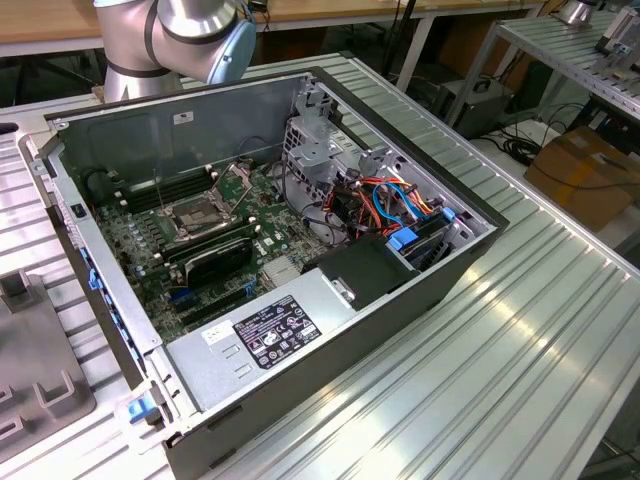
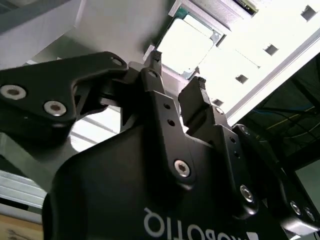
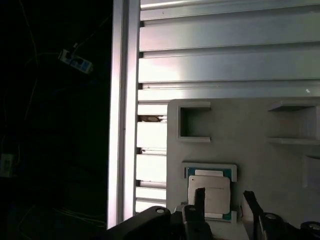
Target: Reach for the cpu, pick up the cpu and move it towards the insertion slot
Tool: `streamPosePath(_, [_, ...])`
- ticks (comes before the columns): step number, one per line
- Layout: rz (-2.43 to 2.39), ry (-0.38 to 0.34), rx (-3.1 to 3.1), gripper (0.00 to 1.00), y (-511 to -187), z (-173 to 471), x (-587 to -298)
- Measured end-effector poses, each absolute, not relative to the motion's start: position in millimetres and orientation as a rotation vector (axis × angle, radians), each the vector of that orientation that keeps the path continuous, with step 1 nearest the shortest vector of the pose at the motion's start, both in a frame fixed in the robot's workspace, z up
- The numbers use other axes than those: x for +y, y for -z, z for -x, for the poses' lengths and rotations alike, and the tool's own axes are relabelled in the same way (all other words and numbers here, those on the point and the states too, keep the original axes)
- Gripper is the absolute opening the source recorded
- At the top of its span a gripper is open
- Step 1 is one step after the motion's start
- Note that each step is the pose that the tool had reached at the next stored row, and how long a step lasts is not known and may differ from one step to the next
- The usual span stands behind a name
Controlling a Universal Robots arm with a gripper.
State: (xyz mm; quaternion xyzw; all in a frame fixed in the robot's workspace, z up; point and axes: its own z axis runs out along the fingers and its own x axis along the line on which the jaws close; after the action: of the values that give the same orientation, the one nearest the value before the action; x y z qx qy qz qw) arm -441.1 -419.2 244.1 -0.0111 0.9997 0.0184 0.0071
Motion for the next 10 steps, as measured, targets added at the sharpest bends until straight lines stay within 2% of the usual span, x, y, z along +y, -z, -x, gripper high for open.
streamPosePath(1, [0.035,-0.057,3.127,0.43,-242,441,-419])
streamPosePath(2, [0.035,-0.057,3.128,0.55,-238,441,-419])
streamPosePath(3, [0.035,-0.057,3.128,0.55,-236,441,-420])
streamPosePath(5, [0.036,-0.058,3.128,0.68,-229,442,-423])
streamPosePath(10, [0.037,-0.053,3.129,0.68,-221,444,-426])
